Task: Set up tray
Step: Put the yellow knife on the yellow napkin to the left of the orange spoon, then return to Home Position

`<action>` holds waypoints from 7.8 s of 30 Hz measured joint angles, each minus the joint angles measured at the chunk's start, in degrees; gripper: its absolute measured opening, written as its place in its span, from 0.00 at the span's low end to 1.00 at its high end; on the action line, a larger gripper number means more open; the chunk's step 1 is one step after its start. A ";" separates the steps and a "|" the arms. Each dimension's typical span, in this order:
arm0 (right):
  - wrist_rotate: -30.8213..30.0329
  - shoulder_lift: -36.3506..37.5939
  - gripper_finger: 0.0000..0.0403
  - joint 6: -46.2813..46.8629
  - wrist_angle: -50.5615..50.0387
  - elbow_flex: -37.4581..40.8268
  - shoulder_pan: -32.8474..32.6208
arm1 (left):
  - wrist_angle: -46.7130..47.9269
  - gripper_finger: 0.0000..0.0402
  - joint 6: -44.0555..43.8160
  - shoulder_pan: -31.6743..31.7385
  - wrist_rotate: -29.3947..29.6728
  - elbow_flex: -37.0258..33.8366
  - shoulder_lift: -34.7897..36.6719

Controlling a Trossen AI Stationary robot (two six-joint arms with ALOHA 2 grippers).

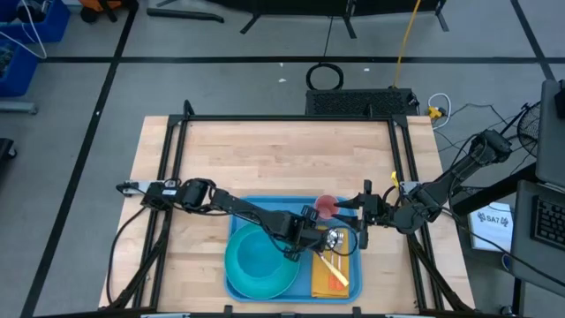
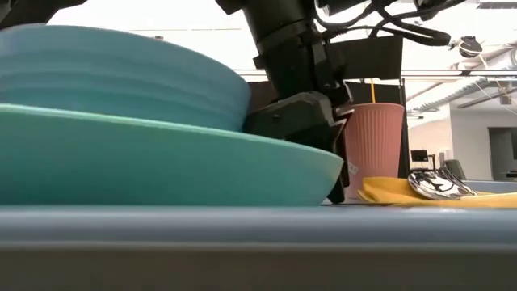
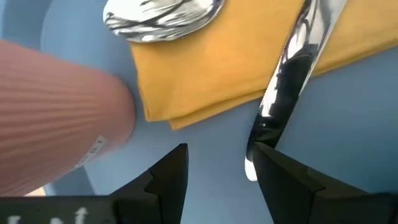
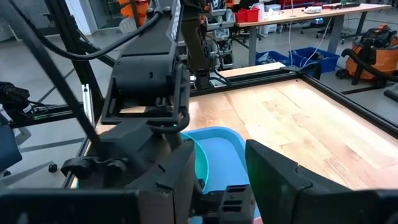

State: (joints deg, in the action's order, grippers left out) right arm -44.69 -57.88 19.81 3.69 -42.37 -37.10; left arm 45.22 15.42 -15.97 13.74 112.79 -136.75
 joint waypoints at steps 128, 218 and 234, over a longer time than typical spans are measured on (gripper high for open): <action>54.92 -48.27 0.08 79.34 -70.38 -41.36 -0.22 | -40.71 0.46 1.12 -8.61 8.41 -49.70 53.22; 29.81 -53.56 0.31 99.38 -39.23 -32.96 -2.02 | -35.98 0.46 2.08 -8.44 11.70 -49.70 53.20; 27.52 -49.79 0.41 96.74 -41.85 -32.94 -2.01 | -35.96 0.46 2.29 -8.44 11.76 -49.70 53.22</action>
State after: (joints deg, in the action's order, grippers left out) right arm -17.17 -107.67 116.55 -38.16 -75.31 -39.11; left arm 9.26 17.71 -24.40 25.50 63.09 -83.53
